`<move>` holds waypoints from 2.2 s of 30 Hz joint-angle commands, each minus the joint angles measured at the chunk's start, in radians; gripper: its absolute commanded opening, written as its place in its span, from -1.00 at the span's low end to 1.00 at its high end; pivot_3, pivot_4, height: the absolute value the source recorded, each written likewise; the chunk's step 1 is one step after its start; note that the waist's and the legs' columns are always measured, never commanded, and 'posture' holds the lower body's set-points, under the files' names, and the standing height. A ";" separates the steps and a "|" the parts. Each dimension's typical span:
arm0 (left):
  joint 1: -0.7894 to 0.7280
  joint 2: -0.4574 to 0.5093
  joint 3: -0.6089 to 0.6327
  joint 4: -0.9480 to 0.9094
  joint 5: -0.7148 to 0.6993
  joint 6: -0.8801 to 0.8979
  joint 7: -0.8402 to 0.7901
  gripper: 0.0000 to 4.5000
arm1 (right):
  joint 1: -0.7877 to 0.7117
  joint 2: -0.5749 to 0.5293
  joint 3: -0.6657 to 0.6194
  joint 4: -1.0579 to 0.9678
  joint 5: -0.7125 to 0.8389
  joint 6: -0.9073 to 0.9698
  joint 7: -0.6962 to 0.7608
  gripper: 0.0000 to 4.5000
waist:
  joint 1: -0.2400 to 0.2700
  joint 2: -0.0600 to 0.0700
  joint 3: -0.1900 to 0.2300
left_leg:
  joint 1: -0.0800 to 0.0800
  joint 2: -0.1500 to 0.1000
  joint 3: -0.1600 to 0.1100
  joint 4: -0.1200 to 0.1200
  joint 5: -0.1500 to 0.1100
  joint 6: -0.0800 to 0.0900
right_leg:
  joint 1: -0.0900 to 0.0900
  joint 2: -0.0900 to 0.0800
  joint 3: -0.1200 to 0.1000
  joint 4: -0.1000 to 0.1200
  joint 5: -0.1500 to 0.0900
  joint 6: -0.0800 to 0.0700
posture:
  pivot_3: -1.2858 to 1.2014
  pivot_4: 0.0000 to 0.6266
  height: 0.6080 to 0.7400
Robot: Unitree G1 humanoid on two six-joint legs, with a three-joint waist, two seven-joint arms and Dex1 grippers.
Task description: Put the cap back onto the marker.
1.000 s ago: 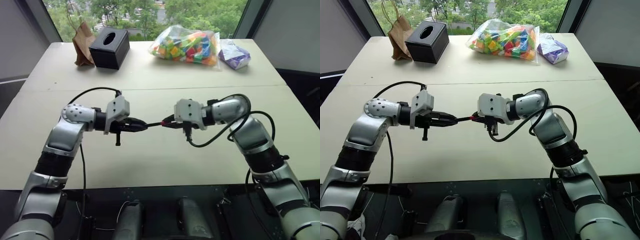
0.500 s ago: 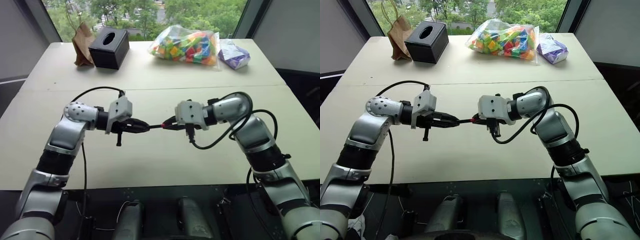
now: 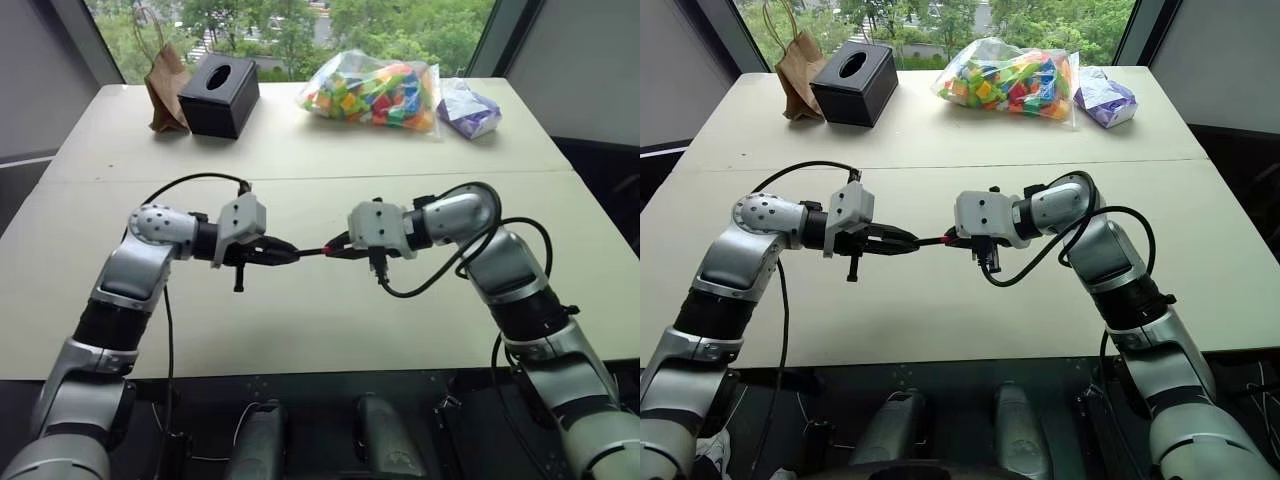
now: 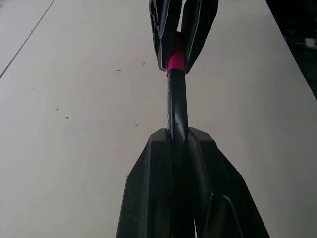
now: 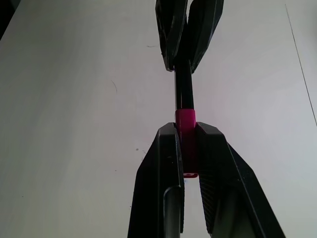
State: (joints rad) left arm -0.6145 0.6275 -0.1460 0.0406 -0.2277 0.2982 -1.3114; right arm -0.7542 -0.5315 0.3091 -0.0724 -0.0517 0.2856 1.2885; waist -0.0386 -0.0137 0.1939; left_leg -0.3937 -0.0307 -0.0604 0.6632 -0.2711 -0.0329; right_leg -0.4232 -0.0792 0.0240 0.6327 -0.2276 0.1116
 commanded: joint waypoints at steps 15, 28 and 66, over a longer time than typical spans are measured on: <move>0.234 0.107 0.168 -0.247 -0.093 0.140 0.198 -1.00 | 0.002 -0.071 -0.046 0.005 0.085 -0.028 -0.049 0.96 | -0.003 0.000 0.000 | 0.000 0.002 -0.001 0.000 0.000 0.000 | -0.001 0.000 0.000 0.000 0.000 0.000 | 0.03 -0.52 1.00; 0.366 -0.112 0.472 -0.501 -0.118 0.651 0.843 -1.00 | 0.104 0.036 -0.207 -0.176 0.275 0.221 -0.303 0.96 | 0.002 0.000 0.000 | 0.000 0.004 -0.001 0.000 0.000 0.000 | 0.000 0.000 0.000 0.000 0.000 0.000 | 0.03 -0.52 1.00; 0.532 -0.198 0.562 -0.626 -0.195 0.719 1.065 0.99 | 0.001 -0.173 -0.368 -0.300 0.663 0.498 -0.349 0.98 | 0.026 0.000 0.000 | 0.000 0.004 0.000 0.000 0.000 0.000 | 0.000 -0.001 0.000 -0.002 0.000 -0.002 | 0.03 -0.52 1.00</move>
State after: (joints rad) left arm -0.0717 0.4345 0.3837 -0.5172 -0.4023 1.0036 -0.2659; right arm -0.7235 -0.6921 -0.0489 -0.3762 0.5969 0.8127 0.9136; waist -0.0130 -0.0141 0.1938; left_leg -0.3935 -0.0263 -0.0605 0.6629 -0.2712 -0.0330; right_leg -0.4230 -0.0798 0.0243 0.6304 -0.2276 0.1098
